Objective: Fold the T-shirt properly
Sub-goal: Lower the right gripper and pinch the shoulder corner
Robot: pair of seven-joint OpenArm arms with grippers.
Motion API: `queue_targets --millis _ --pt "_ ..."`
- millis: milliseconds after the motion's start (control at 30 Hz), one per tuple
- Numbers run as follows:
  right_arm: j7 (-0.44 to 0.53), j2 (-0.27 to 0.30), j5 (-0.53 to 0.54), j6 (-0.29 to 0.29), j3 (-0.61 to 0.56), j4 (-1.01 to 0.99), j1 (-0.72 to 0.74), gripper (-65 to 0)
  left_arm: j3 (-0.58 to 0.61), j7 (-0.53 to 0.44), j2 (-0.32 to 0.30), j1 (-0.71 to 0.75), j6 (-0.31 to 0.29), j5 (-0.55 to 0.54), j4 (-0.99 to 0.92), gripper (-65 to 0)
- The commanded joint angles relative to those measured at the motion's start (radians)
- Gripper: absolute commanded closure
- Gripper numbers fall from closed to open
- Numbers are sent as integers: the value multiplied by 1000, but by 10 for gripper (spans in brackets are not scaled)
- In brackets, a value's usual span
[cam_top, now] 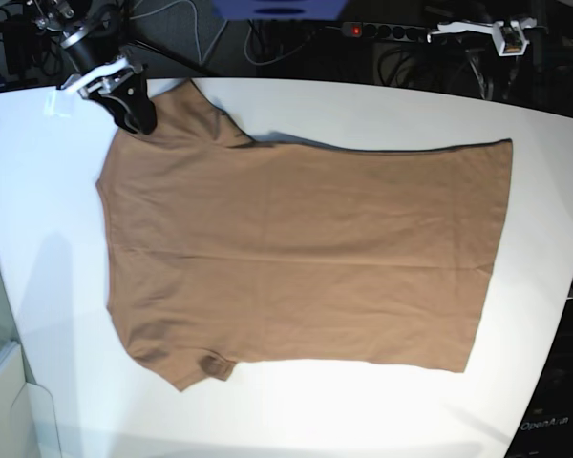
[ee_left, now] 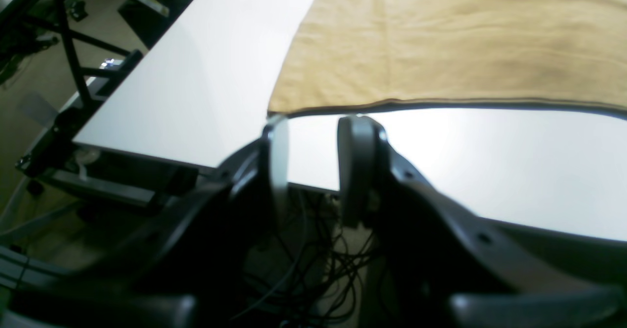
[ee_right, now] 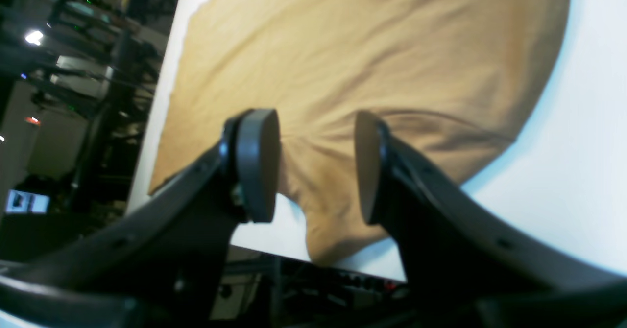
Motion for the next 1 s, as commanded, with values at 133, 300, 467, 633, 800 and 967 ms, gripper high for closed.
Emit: queue_targets --millis 133,300,467,633,800,967 --pt "16 46 75 13 4 -58 6 -371 -6 -29 -3 16 2 -5 10 -170" --pt "16 46 75 13 4 -74 6 -456 -6 -29 -3 11 2 -5 10 -170" --pt "16 42 75 13 0 -74 6 -456 -6 -29 -3 11 2 -5 10 -170" --pt "16 40 75 13 0 -107 7 -456 -6 -29 -3 11 2 -5 10 -170" --pt "17 40 75 13 0 -117 7 -456 -6 -29 -3 11 2 -5 10 -170" --pt "16 40 74 13 -3 -117 12 -457 -6 -29 -3 11 2 -5 10 -170"
